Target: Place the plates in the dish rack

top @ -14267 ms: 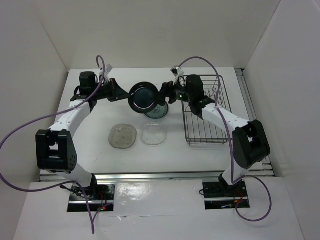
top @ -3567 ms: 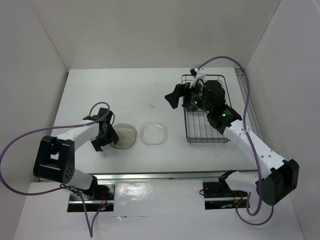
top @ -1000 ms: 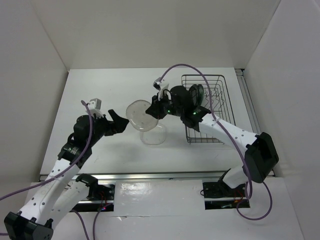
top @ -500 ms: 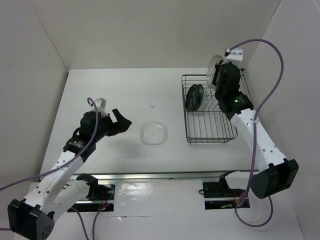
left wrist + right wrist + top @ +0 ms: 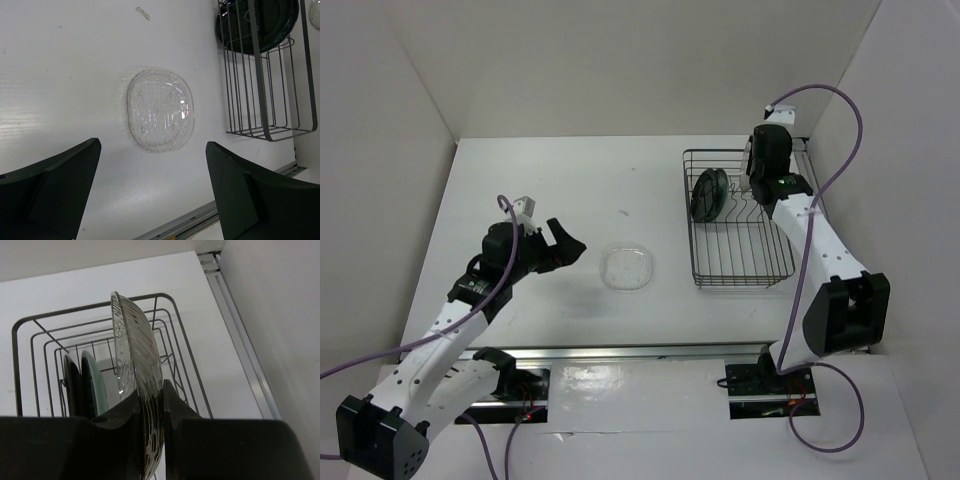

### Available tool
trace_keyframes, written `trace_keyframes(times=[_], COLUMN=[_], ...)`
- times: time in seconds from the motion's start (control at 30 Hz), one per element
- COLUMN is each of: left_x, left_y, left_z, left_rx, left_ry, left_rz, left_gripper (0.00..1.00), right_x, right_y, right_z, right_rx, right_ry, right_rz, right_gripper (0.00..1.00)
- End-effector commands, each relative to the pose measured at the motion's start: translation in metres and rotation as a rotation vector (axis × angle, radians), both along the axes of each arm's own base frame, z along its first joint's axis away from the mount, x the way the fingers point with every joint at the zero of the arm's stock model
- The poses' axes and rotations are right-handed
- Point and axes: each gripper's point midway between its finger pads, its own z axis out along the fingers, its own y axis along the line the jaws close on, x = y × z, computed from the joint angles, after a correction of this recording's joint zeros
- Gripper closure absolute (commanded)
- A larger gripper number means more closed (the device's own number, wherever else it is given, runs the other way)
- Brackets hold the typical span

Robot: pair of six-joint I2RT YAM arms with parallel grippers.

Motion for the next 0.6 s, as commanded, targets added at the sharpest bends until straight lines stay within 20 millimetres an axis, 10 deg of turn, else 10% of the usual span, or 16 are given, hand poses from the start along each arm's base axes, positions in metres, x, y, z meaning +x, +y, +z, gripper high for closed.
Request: trace_keyframes(times=[0.0, 0.57], left_x=[0.001, -0.004], left_y=[-0.005, -0.003], left_z=[0.018, 0.024], left_rx=[-0.039, -0.038], left_ry=[-0.043, -0.066], left_rz=[-0.011, -0.015], left_gripper=[0.00, 0.00], right_x=[0.009, 0.024], right_y=[0.006, 0.018], right_z=[0.000, -0.053], right_rx=[0.022, 0.051], right_ry=[-0.022, 0.076], right_rz=[0.032, 0.078], right_gripper=[1.00, 0.98])
